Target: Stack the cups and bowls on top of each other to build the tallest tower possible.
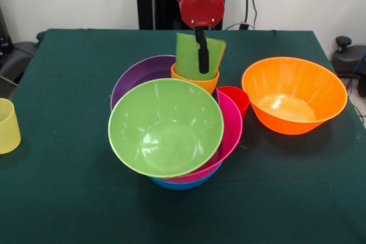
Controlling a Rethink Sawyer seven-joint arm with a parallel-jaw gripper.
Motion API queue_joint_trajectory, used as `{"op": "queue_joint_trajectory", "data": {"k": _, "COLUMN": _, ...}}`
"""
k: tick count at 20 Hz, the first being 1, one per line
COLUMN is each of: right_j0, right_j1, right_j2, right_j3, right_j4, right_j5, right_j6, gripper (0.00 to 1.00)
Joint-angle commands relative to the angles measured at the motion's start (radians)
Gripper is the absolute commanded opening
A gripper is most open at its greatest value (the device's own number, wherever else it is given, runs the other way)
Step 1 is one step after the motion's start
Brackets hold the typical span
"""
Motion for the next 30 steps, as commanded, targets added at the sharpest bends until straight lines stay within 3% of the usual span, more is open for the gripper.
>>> {"op": "queue_joint_trajectory", "data": {"k": 1, "right_j0": 0.007, "right_j1": 0.019, "right_j2": 0.097, "right_j3": 0.031, "right_j4": 0.020, "right_j5": 0.042, "right_j6": 0.044, "gripper": 1.00}}
{"op": "queue_joint_trajectory", "data": {"k": 10, "right_j0": 0.004, "right_j1": 0.010, "right_j2": 0.064, "right_j3": 0.036, "right_j4": 0.011, "right_j5": 0.019, "right_j6": 0.089, "gripper": 1.00}}
{"op": "queue_joint_trajectory", "data": {"k": 15, "right_j0": 0.057, "right_j1": -0.028, "right_j2": 0.020, "right_j3": 0.107, "right_j4": 0.004, "right_j5": -0.032, "right_j6": 0.150, "gripper": 1.00}}
{"op": "queue_joint_trajectory", "data": {"k": 22, "right_j0": 0.139, "right_j1": -0.141, "right_j2": -0.037, "right_j3": 0.232, "right_j4": -0.037, "right_j5": -0.207, "right_j6": 0.169, "gripper": 1.00}}
{"op": "queue_joint_trajectory", "data": {"k": 25, "right_j0": 0.169, "right_j1": -0.156, "right_j2": -0.031, "right_j3": 0.273, "right_j4": -0.006, "right_j5": -0.203, "right_j6": 0.190, "gripper": 1.00}}
{"op": "queue_joint_trajectory", "data": {"k": 30, "right_j0": 0.249, "right_j1": -0.148, "right_j2": 0.017, "right_j3": 0.360, "right_j4": 0.031, "right_j5": -0.173, "right_j6": 0.117, "gripper": 1.00}}
